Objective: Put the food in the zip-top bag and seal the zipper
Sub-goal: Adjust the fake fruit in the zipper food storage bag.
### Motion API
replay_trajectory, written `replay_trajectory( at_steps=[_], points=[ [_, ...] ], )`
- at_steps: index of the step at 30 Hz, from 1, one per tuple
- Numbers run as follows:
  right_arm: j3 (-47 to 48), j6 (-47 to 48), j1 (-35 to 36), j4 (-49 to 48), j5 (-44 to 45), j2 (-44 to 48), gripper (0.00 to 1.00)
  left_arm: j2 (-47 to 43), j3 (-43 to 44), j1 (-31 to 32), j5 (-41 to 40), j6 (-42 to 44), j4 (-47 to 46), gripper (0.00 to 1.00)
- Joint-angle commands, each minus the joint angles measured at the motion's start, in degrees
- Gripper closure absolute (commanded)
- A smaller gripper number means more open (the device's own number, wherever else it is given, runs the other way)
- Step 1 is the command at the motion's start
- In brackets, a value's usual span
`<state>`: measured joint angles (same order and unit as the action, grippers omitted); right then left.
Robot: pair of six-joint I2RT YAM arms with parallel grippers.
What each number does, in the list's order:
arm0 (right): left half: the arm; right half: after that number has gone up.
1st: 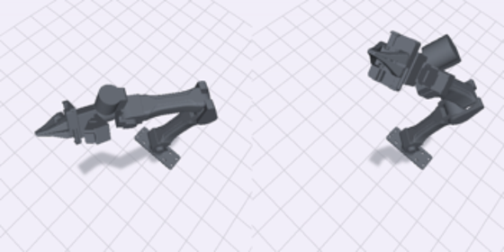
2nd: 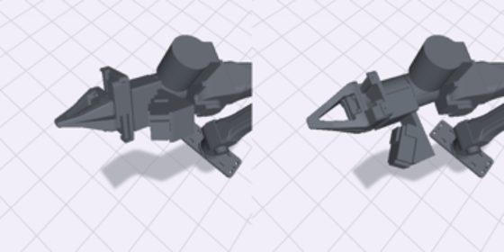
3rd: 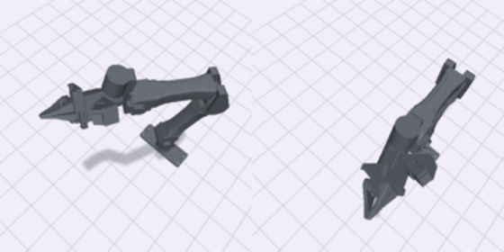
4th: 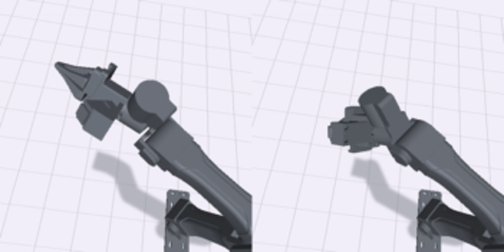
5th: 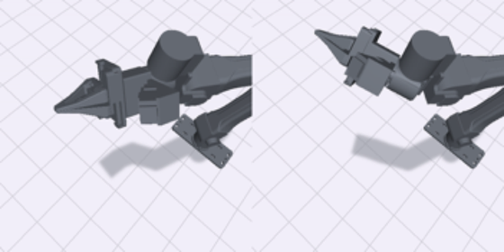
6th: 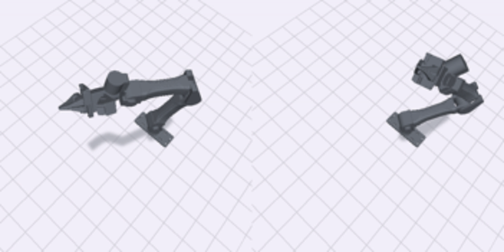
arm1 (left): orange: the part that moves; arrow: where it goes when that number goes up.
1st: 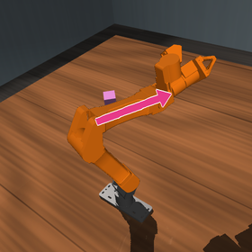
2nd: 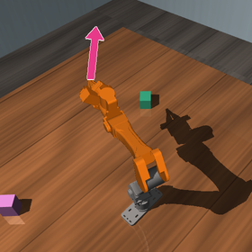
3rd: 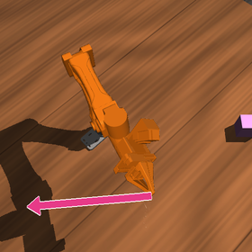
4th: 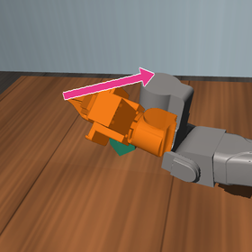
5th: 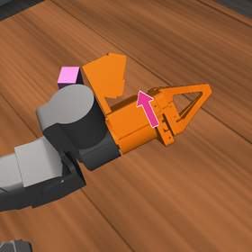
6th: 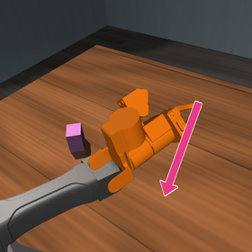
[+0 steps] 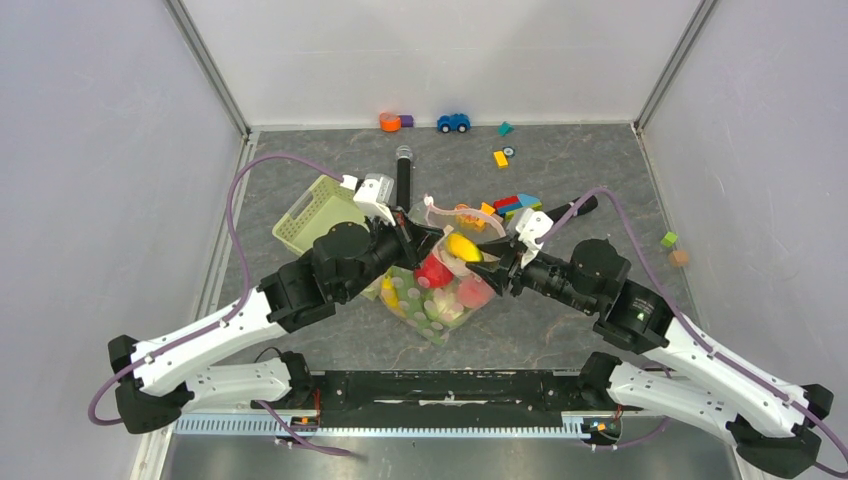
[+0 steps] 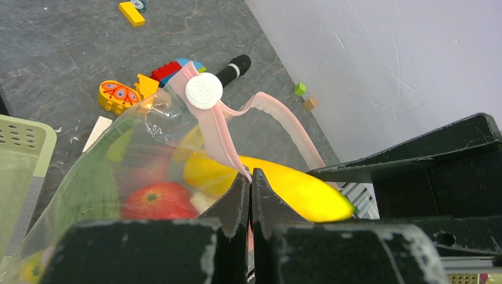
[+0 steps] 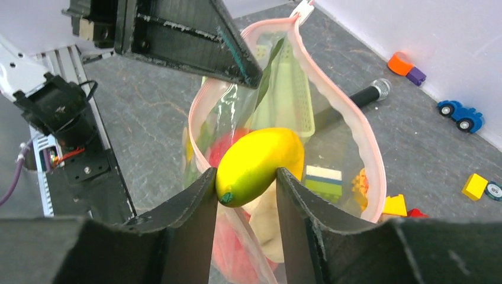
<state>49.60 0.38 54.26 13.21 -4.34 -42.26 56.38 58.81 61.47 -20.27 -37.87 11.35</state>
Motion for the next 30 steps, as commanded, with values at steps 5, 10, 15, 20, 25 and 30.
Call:
replay_trajectory(
  at_steps=[5, 10, 15, 20, 25, 30],
  points=[
    [0.0, -3.5, 0.0, -9.1, 3.7, -3.2, 0.58, -2.4, -1.2, -0.1, 7.5, 3.7, -8.4, 0.98],
    [1.1, -3.6, 0.0, -11.0, 7.3, -7.6, 0.59, -3.1, -2.2, -0.1, 10.2, 4.3, -10.1, 0.98],
    [1.5, -4.2, 0.0, -14.5, 8.6, -11.1, 0.63, -3.7, -3.3, -0.1, 13.8, 4.7, -13.0, 0.98],
    [2.6, -4.6, 0.0, -15.2, 3.2, -14.0, 0.64, -3.8, -3.5, -0.1, 13.3, 4.8, -13.3, 0.98],
    [3.0, -4.1, 0.0, -15.3, -6.6, -14.1, 0.64, -5.3, -5.5, -0.1, 10.9, 4.5, -15.2, 0.98],
    [3.0, -5.8, 0.0, -18.1, -10.2, -14.8, 0.65, -5.5, -5.7, -0.1, 12.4, 4.8, -16.1, 0.98]
  ],
)
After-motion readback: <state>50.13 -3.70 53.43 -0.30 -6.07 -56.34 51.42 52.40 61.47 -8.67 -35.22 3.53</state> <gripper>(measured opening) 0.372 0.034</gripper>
